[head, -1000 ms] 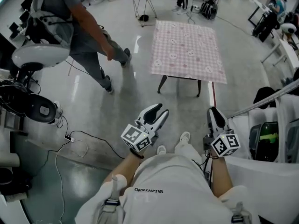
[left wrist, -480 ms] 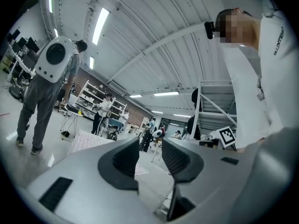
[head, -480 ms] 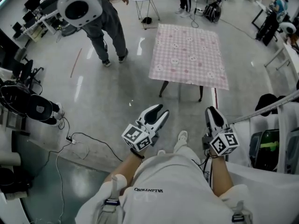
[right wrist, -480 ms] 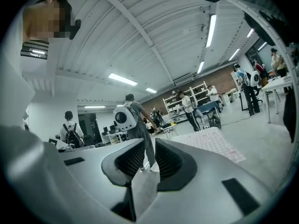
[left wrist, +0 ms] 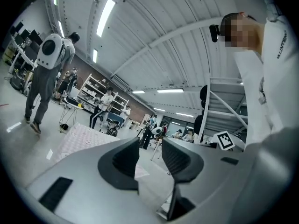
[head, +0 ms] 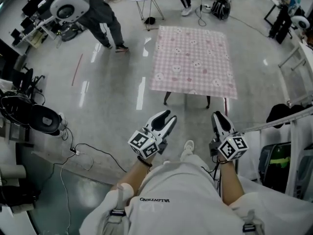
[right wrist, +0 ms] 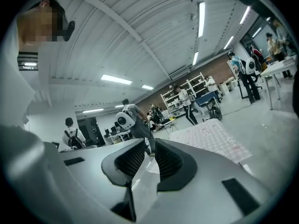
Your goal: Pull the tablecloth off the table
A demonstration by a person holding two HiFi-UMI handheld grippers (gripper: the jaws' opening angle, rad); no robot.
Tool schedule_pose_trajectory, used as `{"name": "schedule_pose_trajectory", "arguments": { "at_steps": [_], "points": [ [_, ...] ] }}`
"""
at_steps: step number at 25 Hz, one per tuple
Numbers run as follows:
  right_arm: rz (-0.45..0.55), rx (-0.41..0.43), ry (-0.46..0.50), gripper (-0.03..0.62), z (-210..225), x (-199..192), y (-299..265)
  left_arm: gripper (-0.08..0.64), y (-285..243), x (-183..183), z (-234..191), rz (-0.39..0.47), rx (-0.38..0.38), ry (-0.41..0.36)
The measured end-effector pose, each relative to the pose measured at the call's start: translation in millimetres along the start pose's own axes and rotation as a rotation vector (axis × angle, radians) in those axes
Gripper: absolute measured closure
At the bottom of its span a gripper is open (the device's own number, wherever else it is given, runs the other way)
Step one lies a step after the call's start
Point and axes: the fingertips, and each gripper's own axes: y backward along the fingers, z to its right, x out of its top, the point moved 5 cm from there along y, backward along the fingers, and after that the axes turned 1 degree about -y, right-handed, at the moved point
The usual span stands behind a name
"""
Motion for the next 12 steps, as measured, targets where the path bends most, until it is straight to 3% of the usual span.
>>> {"name": "schedule_pose_trajectory", "arguments": {
  "at_steps": [12],
  "points": [
    [-0.081,0.077,-0.173,0.512,95.7,9.7,-50.4,0.422,-100.0,-17.7,-23.3,-0.037,0.057,0.114]
  ]
}}
